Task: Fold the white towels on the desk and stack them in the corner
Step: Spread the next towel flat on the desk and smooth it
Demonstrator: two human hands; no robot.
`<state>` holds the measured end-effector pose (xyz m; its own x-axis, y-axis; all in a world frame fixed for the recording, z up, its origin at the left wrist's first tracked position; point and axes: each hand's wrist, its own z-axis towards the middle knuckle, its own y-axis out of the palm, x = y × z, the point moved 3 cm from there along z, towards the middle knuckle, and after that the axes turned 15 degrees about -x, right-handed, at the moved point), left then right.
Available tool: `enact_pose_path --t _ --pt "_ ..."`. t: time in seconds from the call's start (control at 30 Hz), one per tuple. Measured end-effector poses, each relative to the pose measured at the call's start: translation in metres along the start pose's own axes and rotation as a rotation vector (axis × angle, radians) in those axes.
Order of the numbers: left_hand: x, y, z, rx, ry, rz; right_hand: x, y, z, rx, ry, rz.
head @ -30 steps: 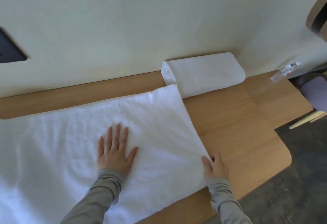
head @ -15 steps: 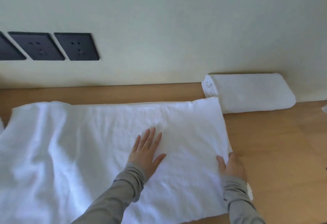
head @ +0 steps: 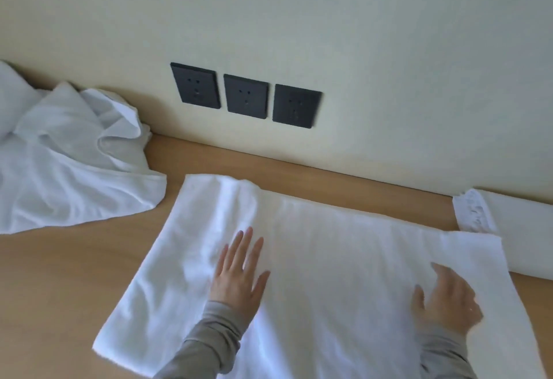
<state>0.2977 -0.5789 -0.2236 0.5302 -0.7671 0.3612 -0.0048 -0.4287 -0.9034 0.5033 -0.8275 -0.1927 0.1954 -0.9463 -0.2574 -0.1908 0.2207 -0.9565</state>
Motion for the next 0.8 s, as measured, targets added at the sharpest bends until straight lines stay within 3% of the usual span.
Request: enact_pose_path --t 0.13,0.23,0.3,0.43,0.57,0.8 --pt "-0.082 -0.034 -0.011 0.197 -0.329 -0.227 -0.144 0.043 0.002 -0.166 -0.416 0.127" --pt "-0.128 -0.043 -0.018 0.128 -0.552 -0.306 -0.239 0.073 -0.005 -0.357 -0.586 0.137" --pt "-0.146 -0.04 -0.022 0.071 -0.597 -0.307 -0.295 0.091 -0.006 -0.446 -0.673 0.084" --pt "-0.163 -0.028 -0.024 -0.016 -0.597 -0.395 -0.372 0.116 -0.006 -0.578 -0.729 -0.07" --pt "-0.172 -0.027 -0.018 -0.043 -0.554 -0.507 -0.403 0.141 0.006 -0.685 -0.673 -0.234" --pt "-0.186 -0.036 0.002 -0.13 -0.539 -0.787 -0.412 0.156 0.018 -0.664 -0.659 -0.078"
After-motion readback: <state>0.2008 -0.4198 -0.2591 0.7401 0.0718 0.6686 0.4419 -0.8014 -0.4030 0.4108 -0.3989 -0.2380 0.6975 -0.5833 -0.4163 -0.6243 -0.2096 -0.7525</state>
